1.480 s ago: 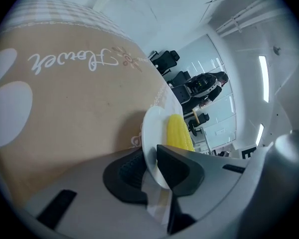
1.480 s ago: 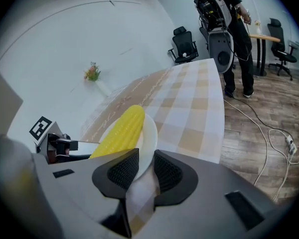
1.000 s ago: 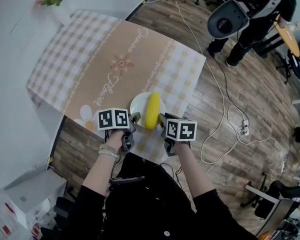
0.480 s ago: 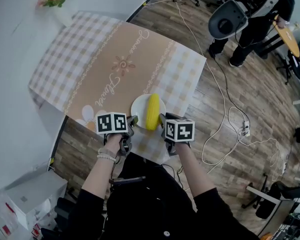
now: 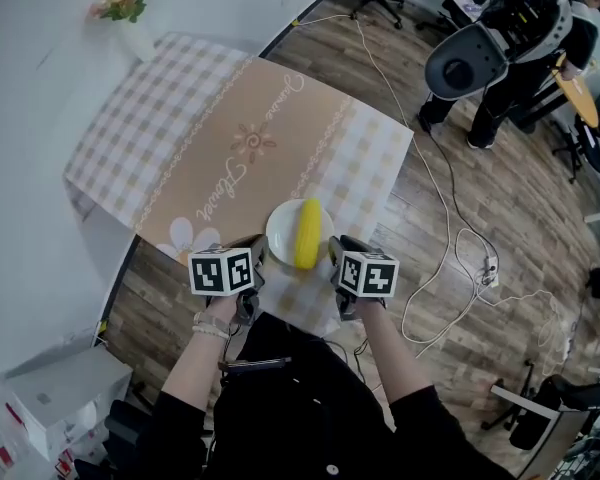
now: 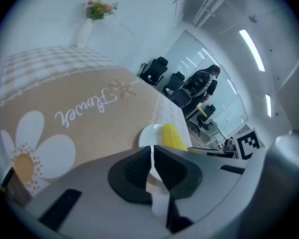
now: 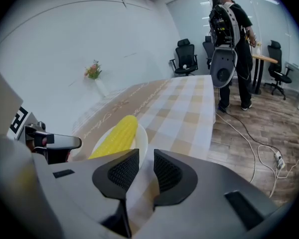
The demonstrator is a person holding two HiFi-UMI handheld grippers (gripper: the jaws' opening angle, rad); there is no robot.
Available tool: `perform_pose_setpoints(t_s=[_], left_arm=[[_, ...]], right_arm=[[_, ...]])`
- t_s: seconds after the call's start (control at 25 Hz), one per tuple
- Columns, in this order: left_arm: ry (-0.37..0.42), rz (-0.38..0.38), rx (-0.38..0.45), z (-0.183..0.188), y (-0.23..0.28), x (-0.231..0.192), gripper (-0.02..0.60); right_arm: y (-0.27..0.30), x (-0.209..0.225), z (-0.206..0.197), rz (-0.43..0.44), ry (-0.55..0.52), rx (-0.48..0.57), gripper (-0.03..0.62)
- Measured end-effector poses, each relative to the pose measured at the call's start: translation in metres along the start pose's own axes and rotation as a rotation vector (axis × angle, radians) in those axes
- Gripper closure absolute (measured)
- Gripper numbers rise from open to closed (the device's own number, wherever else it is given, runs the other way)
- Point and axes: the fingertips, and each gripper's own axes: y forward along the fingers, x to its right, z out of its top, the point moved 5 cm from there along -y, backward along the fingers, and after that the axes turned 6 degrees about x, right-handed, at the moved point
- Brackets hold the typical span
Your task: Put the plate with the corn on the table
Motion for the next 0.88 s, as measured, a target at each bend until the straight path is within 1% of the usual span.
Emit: perform_pose_setpoints(t_s=[0.12,0.24,0.4,0.56,0.76,0.88], left_arm=[[0.055,-0.032,0.060,0.011,-0.007,0.012,0.558],[0.119,-0.051,0.138,0.027,-0.019,0.028,0.559],[0.212,-0.074,0.219,0.046,-0.036,0.051,0.561],[0.313,-0.089,0.272,0.060,-0.052,0.073,0.563],[0.382,-0.136,0.318,0.064,-0.067,0.094,0.568],[0.434,-0.137,0.346,0.070,-0.078,0.103,0.568]], right_arm=[[-0.012,-0.001,0.012,-0.003,-0.025,0.076,0.511],[-0.028,-0.007,0.024,0.015,-0.025,0.152,0.523],[-0.050,-0.021,0.038,0.032,-0.064,0.224,0.537],[-0.068,-0.037,0.052,0.060,-0.113,0.281,0.540],[-0.093,-0.054,0.070,0.087,-0.182,0.348,0.542],[-0.107,-0.065,0.076,0.109,-0.211,0.378,0.542]])
